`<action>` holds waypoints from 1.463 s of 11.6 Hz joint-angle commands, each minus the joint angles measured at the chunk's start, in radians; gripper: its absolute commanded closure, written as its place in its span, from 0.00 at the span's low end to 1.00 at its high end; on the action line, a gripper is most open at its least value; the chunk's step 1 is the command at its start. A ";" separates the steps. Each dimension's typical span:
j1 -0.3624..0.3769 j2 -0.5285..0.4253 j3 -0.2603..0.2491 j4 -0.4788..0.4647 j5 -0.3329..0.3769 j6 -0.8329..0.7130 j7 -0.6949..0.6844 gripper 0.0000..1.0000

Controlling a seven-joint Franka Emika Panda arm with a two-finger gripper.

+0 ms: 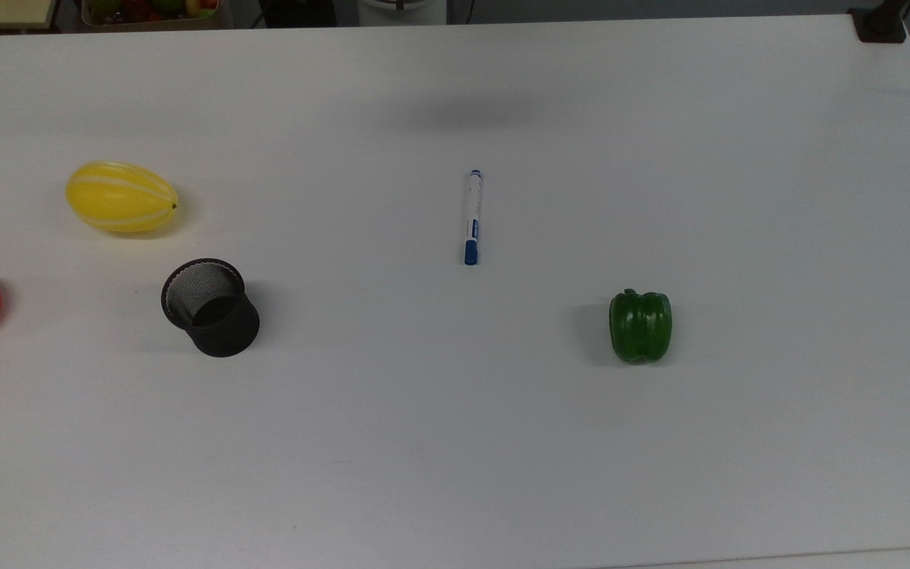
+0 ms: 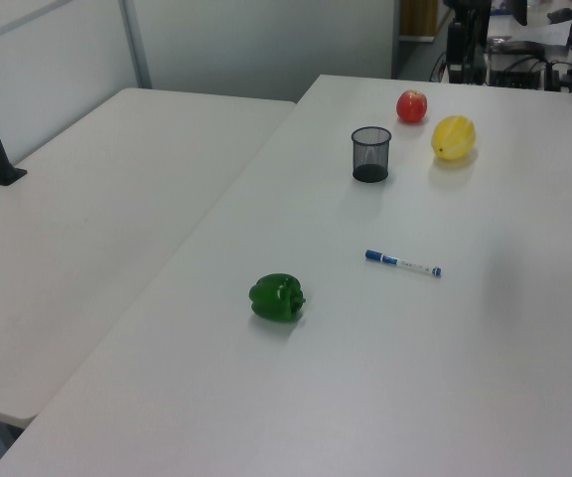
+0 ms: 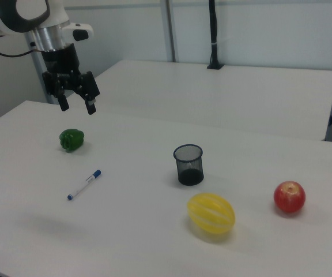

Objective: Place marker

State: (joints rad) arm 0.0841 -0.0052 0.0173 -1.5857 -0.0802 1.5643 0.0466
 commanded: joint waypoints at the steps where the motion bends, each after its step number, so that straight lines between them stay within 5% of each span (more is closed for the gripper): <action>1: -0.001 -0.006 -0.005 -0.008 0.014 0.020 0.026 0.00; 6: 0.013 -0.006 0.007 -0.008 0.016 0.014 0.035 0.00; 11: 0.025 -0.010 0.098 -0.008 0.016 0.022 0.134 0.00; 17: 0.022 0.014 0.105 -0.091 0.085 0.146 0.136 0.00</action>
State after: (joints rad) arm 0.1080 0.0029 0.1234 -1.6075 -0.0171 1.6290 0.1660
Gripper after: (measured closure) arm 0.000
